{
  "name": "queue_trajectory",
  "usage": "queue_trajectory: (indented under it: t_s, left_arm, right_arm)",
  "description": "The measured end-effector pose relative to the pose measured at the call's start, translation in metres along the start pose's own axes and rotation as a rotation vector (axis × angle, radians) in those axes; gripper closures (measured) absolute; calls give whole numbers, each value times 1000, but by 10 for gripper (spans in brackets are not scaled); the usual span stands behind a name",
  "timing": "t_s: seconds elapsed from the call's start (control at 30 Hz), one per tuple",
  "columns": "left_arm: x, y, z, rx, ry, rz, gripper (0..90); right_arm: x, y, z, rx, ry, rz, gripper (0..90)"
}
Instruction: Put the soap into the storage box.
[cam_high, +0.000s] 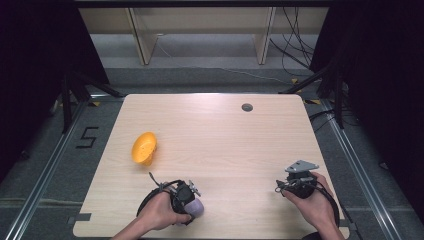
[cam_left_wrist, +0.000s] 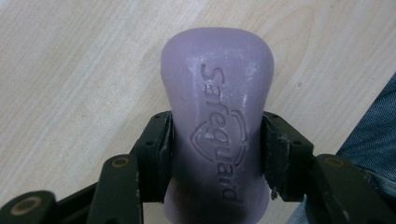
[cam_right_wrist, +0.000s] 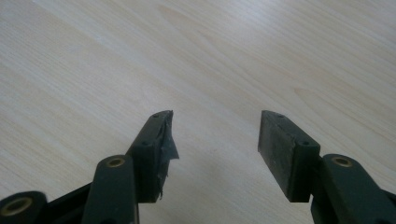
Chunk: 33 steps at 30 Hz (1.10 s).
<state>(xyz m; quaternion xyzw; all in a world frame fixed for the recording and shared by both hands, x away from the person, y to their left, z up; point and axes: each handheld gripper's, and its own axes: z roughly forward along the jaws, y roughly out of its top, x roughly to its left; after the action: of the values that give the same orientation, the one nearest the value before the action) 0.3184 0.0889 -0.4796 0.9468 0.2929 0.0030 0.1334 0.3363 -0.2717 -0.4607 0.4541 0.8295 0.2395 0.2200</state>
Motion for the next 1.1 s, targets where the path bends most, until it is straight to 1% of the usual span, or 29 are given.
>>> queue_trajectory:
  t_s: [0.07, 0.13, 0.37, 0.43, 0.53, 0.9, 0.97, 1.03, 1.07, 1.1]
  left_arm:
    - [0, 0, 0, -3, 3, -2, 476]
    - [0, 0, 0, 1, -3, -10, 477]
    - [0, 0, 0, -4, -4, -16, 480]
    - [0, 0, 0, -3, -2, -11, 480]
    - [-1, 0, 0, -7, 4, -9, 482]
    - [0, -1, -2, -28, -6, -26, 486]
    - [0, -1, -3, -36, -1, -25, 486]
    - [1, -1, -5, -26, -3, -22, 487]
    - [1, -1, -5, -39, -2, -27, 487]
    - [1, -1, -5, -34, -2, -26, 487]
  right_arm:
    - [0, 0, 0, -1, 0, 0, 454]
    - [0, 0, 0, 0, 1, 0, 453]
    - [0, 0, 0, 0, 1, 0, 453]
    - [0, 0, 0, -1, 1, 0, 453]
    - [0, 0, 0, -1, 0, -1, 453]
    - [0, 0, 0, -2, 3, -2, 452]
    - [0, 0, 0, -2, 3, -3, 452]
    - [0, 0, 0, -2, 3, -3, 452]
    - [0, 0, 0, -2, 3, -2, 452]
    - [0, 0, 0, -2, 3, -3, 452]
